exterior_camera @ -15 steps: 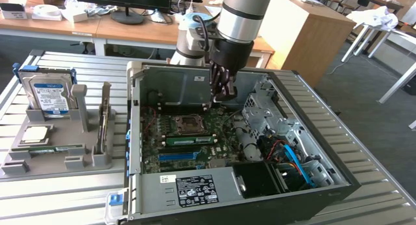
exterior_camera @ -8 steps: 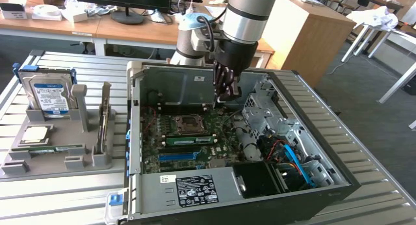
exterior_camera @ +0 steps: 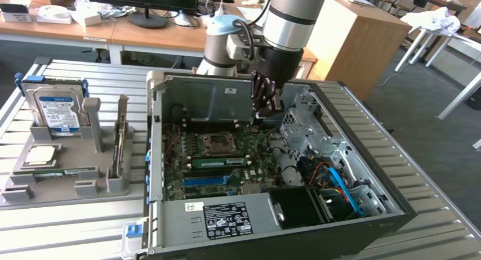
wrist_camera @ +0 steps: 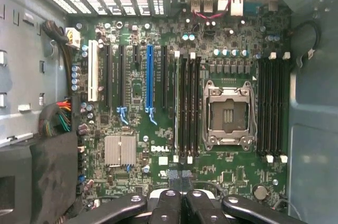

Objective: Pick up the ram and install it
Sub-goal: 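Press down the ram until it locks into place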

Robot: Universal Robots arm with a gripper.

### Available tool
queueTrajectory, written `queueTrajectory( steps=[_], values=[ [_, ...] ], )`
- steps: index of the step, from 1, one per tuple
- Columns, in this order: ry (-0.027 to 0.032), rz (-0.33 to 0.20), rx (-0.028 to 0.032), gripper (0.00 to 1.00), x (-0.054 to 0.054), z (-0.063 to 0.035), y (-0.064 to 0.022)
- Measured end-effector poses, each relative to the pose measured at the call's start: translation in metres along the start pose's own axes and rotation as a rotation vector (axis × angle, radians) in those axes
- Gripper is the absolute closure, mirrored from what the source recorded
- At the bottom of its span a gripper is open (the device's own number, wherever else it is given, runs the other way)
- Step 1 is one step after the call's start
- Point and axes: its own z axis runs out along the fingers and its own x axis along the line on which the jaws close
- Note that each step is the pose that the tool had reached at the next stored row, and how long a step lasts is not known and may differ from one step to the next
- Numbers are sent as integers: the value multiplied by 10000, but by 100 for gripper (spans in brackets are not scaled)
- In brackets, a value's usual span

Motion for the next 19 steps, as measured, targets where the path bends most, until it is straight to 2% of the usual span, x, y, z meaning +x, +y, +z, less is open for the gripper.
queueTrajectory(
  steps=[3, 11, 19],
  values=[
    [1, -1, 0, 90, 0, 0, -28],
    [-1, -1, 0, 90, -1, 10, -28],
    [-1, -2, 0, 90, 0, 93, -28]
  ],
)
